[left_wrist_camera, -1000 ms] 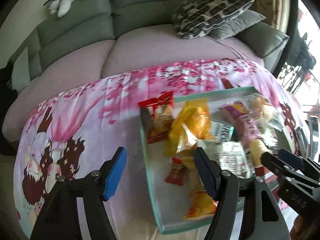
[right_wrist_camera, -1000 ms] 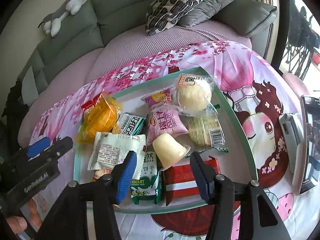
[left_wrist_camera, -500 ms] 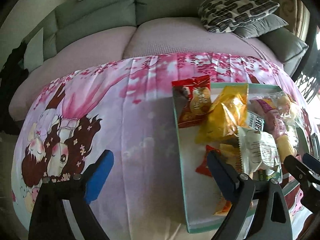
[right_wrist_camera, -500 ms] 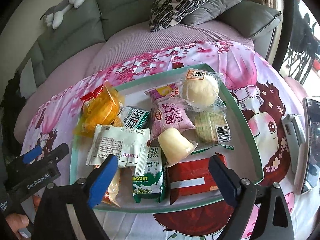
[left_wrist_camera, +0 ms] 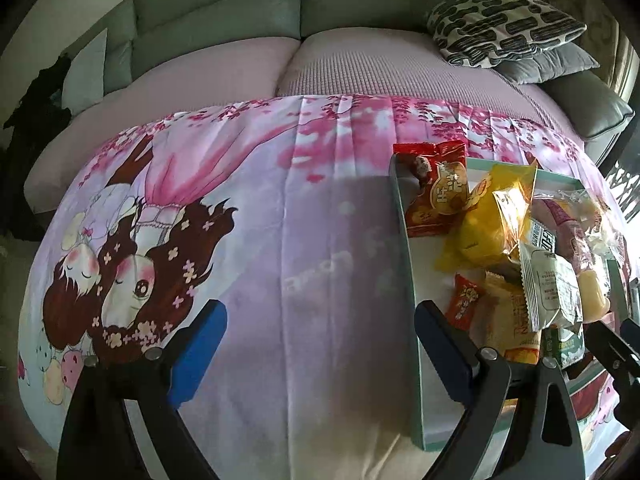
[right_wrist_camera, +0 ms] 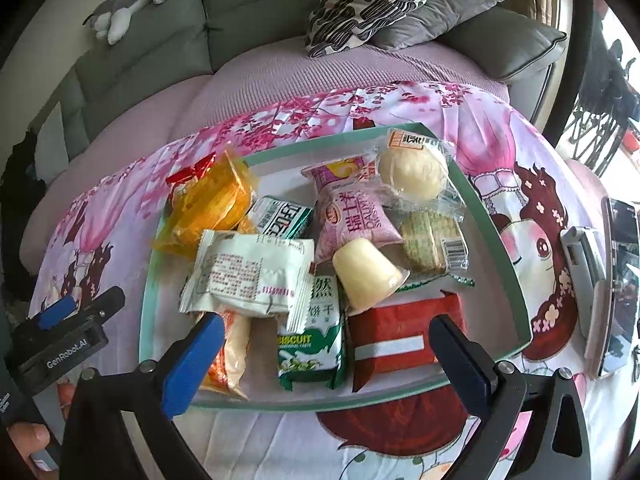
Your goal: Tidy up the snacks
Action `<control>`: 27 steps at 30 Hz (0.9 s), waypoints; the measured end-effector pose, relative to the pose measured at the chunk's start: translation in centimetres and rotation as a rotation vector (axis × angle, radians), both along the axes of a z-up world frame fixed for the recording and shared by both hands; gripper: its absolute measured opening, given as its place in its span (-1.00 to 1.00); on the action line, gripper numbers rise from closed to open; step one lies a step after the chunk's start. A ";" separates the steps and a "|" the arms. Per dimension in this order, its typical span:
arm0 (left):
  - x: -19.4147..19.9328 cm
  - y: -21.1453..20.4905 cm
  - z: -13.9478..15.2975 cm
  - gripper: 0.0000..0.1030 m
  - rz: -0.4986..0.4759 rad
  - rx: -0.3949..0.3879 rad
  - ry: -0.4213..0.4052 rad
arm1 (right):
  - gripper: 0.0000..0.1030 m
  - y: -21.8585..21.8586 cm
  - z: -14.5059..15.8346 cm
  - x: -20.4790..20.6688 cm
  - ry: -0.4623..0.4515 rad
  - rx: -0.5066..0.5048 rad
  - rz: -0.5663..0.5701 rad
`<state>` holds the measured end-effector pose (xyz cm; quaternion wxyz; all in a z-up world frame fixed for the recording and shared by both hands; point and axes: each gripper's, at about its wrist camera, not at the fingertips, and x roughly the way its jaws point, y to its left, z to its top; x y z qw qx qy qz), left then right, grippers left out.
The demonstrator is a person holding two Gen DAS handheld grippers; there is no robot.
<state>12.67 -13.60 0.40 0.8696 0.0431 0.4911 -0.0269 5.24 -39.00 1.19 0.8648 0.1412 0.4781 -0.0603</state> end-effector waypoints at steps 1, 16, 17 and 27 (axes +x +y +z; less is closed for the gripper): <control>-0.2 0.2 0.1 0.84 -0.001 -0.004 -0.001 | 1.00 0.1 0.0 -0.1 0.001 0.000 0.002; -4.1 3.3 1.3 0.84 -0.017 0.028 -0.056 | 1.00 3.8 0.4 -3.0 0.010 -0.025 0.041; -4.4 3.4 1.4 0.84 -0.019 0.037 -0.063 | 1.00 4.1 0.4 -3.2 0.009 -0.026 0.047; -7.3 3.6 1.2 0.84 -0.015 0.124 -0.073 | 1.00 6.0 -0.3 -4.8 0.038 -0.043 0.086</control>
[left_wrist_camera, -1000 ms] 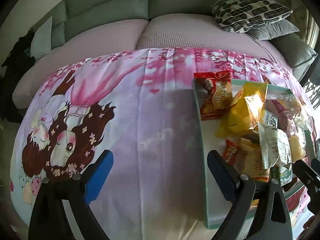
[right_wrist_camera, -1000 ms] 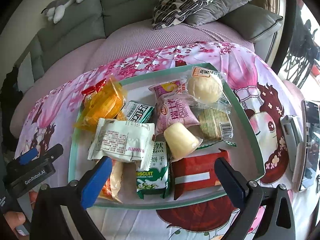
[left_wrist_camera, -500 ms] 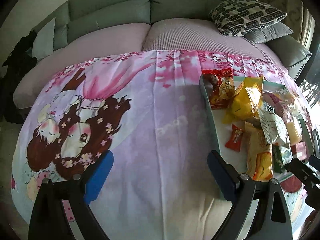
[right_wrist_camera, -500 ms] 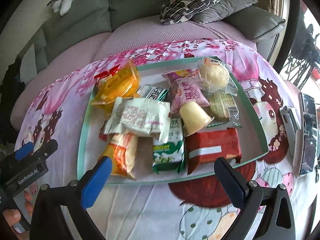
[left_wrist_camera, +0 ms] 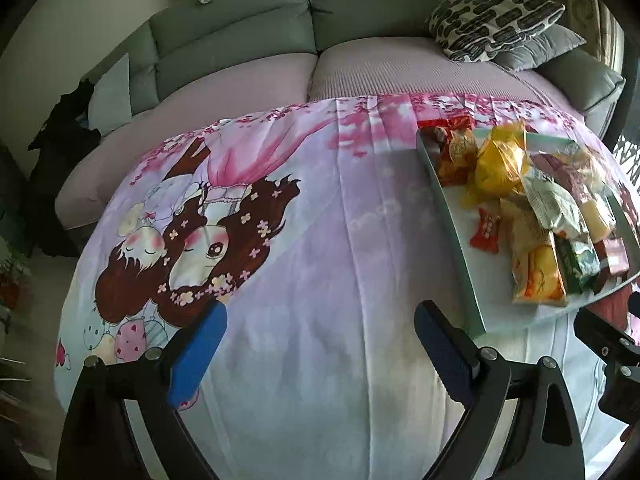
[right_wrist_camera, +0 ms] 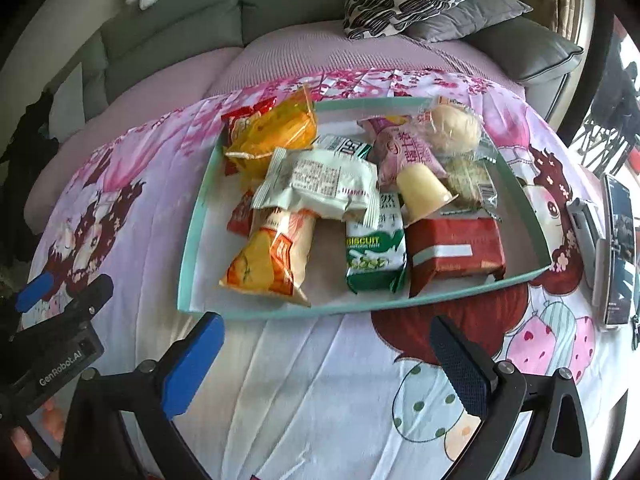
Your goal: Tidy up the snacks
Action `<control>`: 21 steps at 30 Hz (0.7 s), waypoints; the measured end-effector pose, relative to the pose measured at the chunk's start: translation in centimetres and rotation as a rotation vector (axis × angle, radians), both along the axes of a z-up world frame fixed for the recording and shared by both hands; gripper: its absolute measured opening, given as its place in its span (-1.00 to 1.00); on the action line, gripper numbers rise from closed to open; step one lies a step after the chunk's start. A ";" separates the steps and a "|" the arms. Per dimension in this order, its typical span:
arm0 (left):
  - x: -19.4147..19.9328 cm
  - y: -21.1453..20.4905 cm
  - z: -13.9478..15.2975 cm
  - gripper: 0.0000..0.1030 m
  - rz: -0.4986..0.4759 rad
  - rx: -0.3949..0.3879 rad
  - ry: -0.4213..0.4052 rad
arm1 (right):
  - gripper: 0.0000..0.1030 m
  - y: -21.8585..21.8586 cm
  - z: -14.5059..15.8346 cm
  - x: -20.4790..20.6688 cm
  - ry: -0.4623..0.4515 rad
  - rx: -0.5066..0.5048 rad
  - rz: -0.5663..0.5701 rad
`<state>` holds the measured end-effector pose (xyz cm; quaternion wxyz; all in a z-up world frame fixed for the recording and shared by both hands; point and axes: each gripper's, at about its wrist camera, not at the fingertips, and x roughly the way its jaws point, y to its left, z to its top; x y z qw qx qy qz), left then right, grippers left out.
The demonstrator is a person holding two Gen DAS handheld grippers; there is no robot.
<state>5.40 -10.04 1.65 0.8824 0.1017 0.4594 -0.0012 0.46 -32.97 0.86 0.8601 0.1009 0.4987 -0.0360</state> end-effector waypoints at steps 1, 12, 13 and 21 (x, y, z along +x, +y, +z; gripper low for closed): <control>-0.2 0.1 -0.1 0.84 0.005 0.001 0.005 | 1.00 0.0 -0.1 -0.1 0.003 -0.002 0.002; -0.4 0.3 -1.1 0.84 0.031 0.021 0.049 | 1.00 0.0 -1.2 -0.1 0.031 -0.005 0.011; -0.4 0.3 -1.3 0.84 0.030 0.022 0.054 | 1.00 0.0 -1.2 -0.1 0.031 -0.005 0.010; -0.2 0.3 -1.8 0.84 0.032 0.010 0.076 | 1.00 -0.4 -1.6 0.0 0.041 -0.001 -0.002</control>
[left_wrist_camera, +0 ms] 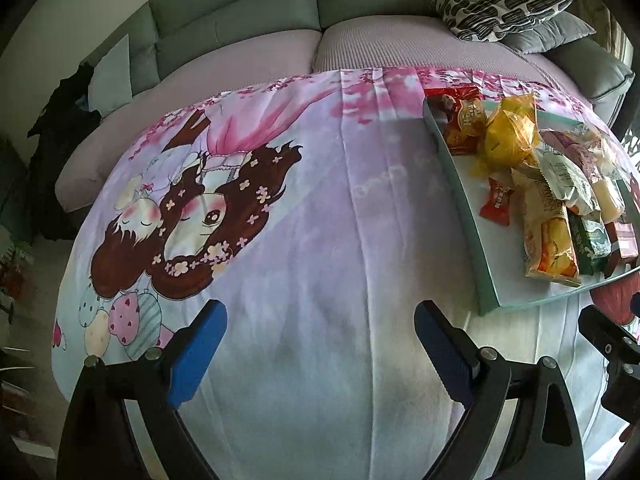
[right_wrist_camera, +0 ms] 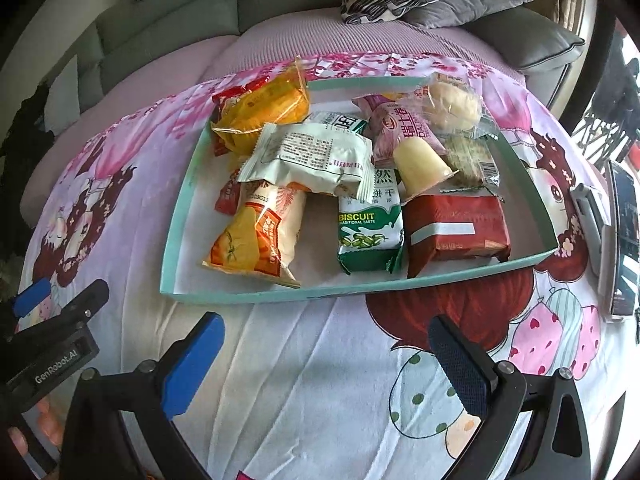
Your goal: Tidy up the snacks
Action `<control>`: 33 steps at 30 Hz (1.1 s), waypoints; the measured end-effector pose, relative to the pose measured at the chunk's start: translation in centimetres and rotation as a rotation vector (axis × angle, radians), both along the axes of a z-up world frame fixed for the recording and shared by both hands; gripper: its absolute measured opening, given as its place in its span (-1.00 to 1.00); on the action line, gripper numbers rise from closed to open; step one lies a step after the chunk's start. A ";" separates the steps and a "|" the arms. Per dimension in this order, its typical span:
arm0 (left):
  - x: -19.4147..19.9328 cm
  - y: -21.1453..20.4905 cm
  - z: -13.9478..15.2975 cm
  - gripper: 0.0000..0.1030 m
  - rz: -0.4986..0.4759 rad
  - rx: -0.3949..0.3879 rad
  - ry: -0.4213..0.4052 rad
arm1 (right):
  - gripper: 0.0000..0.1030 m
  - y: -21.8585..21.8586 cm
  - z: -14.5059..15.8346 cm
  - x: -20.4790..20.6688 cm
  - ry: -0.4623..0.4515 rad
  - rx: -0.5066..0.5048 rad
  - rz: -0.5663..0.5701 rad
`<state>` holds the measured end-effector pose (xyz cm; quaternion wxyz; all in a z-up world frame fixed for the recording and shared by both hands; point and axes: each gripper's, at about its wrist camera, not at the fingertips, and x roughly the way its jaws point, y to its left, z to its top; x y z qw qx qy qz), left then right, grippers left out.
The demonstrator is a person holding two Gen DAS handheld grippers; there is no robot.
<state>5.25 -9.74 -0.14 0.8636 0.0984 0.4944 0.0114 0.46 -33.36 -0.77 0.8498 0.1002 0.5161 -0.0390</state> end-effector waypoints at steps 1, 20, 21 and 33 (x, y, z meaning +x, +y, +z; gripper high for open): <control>0.0 0.0 -0.1 0.84 0.001 -0.001 0.002 | 1.00 0.0 0.0 0.0 0.001 0.000 -0.001; 0.3 -0.3 -0.8 0.84 0.002 -0.008 0.035 | 1.00 0.0 -0.7 0.3 0.022 0.002 0.002; 0.3 -0.3 -0.9 0.84 0.002 -0.009 0.037 | 1.00 0.1 -0.8 0.4 0.023 0.002 0.003; 0.3 -0.6 -1.1 0.84 -0.001 -0.010 0.044 | 1.00 0.2 -1.0 0.5 0.030 0.003 0.005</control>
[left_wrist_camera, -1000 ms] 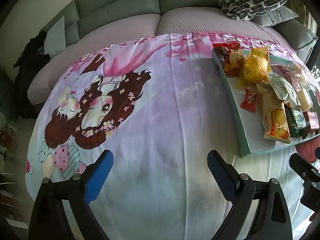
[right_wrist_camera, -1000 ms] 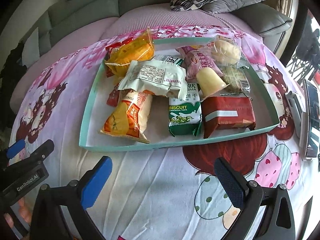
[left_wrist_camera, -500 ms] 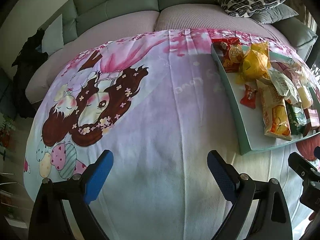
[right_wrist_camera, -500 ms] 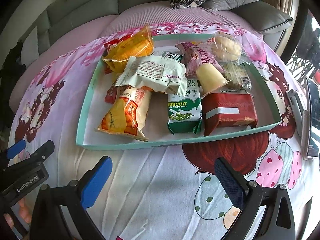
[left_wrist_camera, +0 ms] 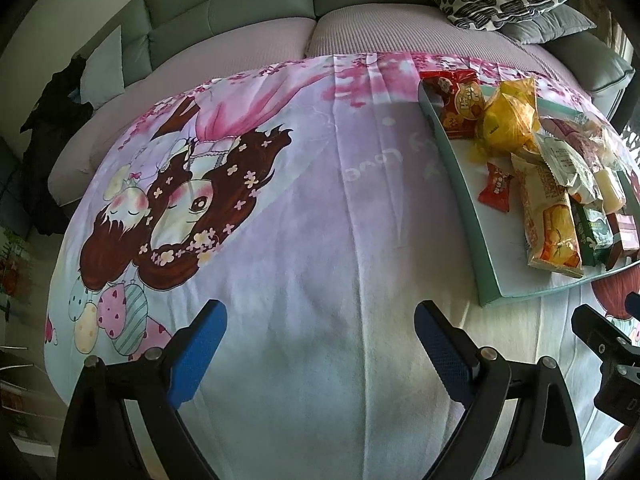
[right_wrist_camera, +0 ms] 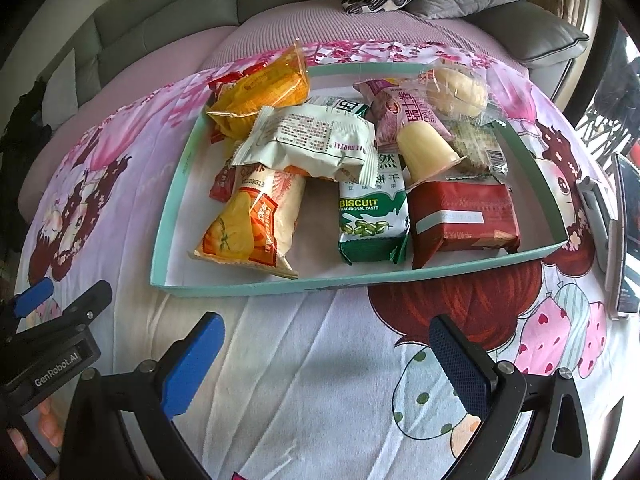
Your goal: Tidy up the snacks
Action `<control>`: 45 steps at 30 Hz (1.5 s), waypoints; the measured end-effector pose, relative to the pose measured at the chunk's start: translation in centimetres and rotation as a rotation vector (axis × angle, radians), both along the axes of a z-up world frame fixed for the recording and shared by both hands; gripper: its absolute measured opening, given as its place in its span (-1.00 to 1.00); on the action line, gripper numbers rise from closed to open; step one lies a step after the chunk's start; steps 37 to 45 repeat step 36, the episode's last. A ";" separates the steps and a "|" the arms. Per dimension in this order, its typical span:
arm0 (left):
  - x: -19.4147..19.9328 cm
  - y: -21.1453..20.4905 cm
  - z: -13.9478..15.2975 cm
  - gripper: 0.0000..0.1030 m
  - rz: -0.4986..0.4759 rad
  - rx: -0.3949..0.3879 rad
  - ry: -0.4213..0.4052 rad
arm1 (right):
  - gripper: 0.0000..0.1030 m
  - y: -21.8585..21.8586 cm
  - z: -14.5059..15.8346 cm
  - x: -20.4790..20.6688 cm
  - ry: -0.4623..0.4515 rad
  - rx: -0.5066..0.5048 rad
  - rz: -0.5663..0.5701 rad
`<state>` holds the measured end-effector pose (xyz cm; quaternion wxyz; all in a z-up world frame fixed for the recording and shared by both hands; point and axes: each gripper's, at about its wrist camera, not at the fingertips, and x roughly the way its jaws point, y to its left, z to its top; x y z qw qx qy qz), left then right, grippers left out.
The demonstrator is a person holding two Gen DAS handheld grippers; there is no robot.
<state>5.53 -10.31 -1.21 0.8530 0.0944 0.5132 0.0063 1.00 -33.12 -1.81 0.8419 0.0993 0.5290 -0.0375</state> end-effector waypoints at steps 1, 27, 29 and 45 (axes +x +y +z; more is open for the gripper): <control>0.0 0.0 0.0 0.84 -0.001 0.000 0.001 | 1.00 0.0 0.0 0.0 0.000 0.000 0.000; -0.1 -0.1 -0.1 0.84 -0.004 0.003 -0.005 | 1.00 0.0 -0.1 0.1 0.001 0.003 0.001; -0.1 -0.1 0.0 0.84 -0.004 0.006 -0.006 | 1.00 0.0 -0.1 0.1 0.001 0.003 0.001; -0.4 -0.3 0.2 0.84 -0.019 0.018 -0.022 | 1.00 -0.1 -0.1 0.1 0.001 0.003 0.000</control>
